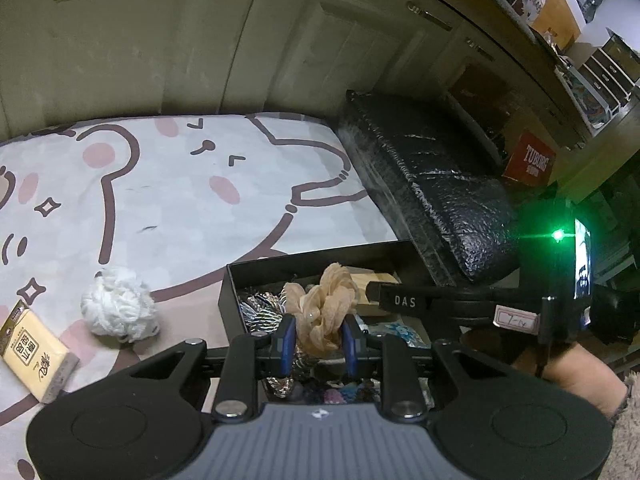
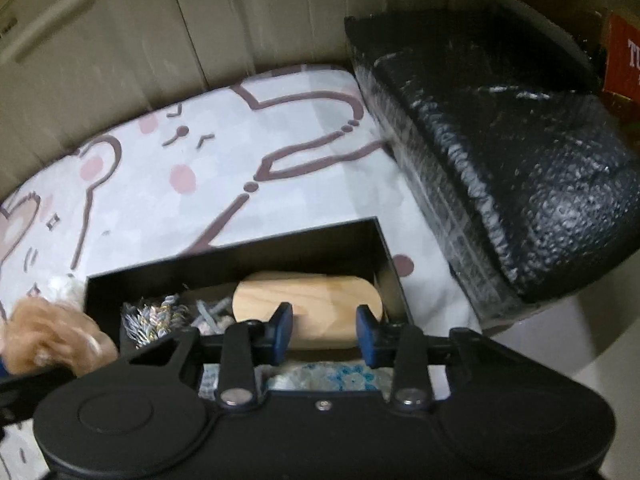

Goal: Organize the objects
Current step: 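Lower the wooden board into the box with the right tool while the left tool lowers the scrunchie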

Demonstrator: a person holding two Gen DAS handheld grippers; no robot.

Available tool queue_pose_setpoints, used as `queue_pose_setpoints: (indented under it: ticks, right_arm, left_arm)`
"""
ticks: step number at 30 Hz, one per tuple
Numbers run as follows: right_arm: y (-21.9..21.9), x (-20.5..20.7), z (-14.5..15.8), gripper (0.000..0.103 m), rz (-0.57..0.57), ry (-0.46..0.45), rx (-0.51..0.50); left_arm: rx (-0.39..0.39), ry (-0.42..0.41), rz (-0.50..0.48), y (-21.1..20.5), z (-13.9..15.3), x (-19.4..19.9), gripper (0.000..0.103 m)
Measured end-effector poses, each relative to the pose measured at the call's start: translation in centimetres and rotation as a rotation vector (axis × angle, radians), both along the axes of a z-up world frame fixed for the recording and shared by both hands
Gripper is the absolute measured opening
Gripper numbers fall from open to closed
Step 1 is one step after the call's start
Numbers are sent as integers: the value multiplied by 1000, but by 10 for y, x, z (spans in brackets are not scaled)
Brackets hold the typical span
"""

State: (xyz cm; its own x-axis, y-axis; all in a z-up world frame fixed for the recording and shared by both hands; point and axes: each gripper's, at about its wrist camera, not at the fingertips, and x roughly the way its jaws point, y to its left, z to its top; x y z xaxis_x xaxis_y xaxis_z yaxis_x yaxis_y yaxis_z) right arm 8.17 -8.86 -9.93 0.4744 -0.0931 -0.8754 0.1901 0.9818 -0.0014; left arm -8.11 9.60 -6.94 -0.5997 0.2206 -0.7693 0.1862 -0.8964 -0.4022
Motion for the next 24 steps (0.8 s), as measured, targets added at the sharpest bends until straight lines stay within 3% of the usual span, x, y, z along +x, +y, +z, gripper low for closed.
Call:
queue_pose_setpoints:
  ticks: [10, 15, 24]
  right_arm:
    - [-7, -6, 16, 36, -47, -8, 36]
    - [-8, -10, 26, 36, -54, -25, 54]
    - [-14, -15, 33, 36, -87, -46, 90]
  left_arm:
    - [-47, 18, 0, -1, -3, -9, 26]
    - [-98, -20, -14, -2, -8, -15, 26]
    - [-63, 20, -62, 12, -13, -31, 26]
